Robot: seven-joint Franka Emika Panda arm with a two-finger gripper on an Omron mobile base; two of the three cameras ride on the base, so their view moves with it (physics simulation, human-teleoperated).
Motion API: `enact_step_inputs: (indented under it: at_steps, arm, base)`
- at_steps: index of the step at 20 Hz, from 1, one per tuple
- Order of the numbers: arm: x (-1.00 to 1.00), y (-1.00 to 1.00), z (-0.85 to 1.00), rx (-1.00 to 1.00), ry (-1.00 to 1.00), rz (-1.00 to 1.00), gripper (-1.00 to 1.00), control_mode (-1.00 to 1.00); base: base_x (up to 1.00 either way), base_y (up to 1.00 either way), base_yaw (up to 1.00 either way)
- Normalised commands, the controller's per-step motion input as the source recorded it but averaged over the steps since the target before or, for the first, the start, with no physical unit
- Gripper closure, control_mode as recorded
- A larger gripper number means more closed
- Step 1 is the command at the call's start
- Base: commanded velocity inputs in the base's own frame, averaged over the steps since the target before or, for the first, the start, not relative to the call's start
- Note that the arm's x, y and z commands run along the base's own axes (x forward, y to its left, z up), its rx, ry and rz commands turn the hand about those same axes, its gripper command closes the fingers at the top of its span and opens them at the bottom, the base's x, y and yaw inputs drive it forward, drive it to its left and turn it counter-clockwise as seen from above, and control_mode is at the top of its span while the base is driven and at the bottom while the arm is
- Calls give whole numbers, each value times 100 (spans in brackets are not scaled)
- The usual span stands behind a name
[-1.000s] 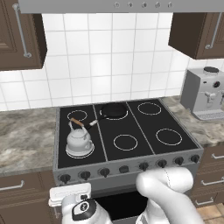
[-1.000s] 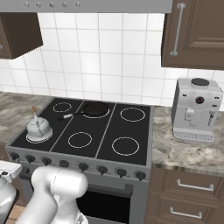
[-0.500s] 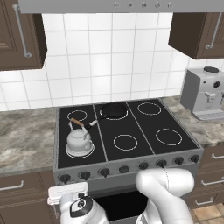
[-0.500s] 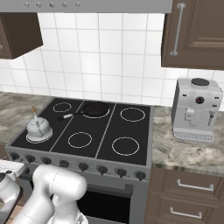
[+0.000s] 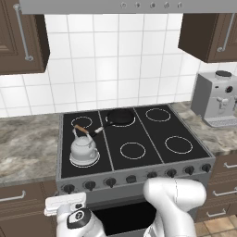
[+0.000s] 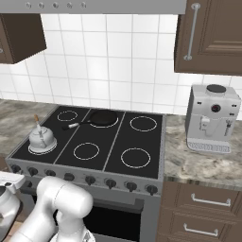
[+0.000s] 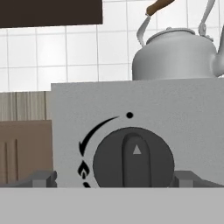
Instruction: Pick the kettle from the counter and place it on a stove burner. Then turn the burner on.
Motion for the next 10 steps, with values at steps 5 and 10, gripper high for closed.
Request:
enact_step_inputs:
  at_steps: [5, 10]
  arm:
    - [22, 0, -1, 0, 0, -2, -100, -100]
    - [5, 0, 0, 0, 0, 0, -100, -100]
  base:
    - [0, 0, 0]
    - [0, 0, 0]
